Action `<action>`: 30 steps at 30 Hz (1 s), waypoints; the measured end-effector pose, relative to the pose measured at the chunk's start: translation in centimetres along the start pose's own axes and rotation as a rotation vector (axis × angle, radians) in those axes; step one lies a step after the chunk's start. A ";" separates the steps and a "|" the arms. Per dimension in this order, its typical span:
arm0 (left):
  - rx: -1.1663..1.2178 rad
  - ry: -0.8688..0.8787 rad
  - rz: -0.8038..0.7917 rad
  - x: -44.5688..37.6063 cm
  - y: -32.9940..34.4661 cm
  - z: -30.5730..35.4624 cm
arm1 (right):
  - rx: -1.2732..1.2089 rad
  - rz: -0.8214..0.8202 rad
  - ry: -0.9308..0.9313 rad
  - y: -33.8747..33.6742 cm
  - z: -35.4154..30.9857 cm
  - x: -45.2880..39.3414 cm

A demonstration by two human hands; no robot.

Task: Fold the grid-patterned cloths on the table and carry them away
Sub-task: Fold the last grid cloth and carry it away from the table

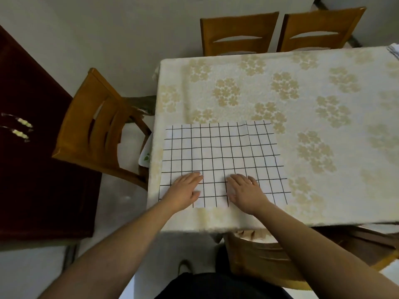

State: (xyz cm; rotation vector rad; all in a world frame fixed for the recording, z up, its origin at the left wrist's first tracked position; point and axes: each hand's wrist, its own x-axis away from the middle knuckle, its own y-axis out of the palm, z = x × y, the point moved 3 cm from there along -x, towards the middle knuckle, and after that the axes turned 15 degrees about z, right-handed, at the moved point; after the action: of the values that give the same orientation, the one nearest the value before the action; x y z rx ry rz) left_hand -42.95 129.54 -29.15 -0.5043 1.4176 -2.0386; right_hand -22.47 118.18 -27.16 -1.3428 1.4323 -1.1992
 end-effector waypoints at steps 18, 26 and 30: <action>-0.153 -0.259 -0.068 -5.6 2.2 -2.5 | -0.087 0.058 -0.038 1.0 6.6 -7.6; -0.139 -0.142 0.130 -5.5 2.0 -3.8 | -0.114 0.335 0.024 1.4 7.2 -8.6; -0.069 -0.159 0.273 -6.2 1.6 -4.3 | -0.108 0.339 0.077 1.4 7.6 -9.3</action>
State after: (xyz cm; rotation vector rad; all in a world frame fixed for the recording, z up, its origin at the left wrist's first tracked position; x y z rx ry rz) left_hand -40.52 136.24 -32.03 -0.4622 1.3823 -1.7018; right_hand -14.50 126.60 -30.55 -1.0762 1.7205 -0.9705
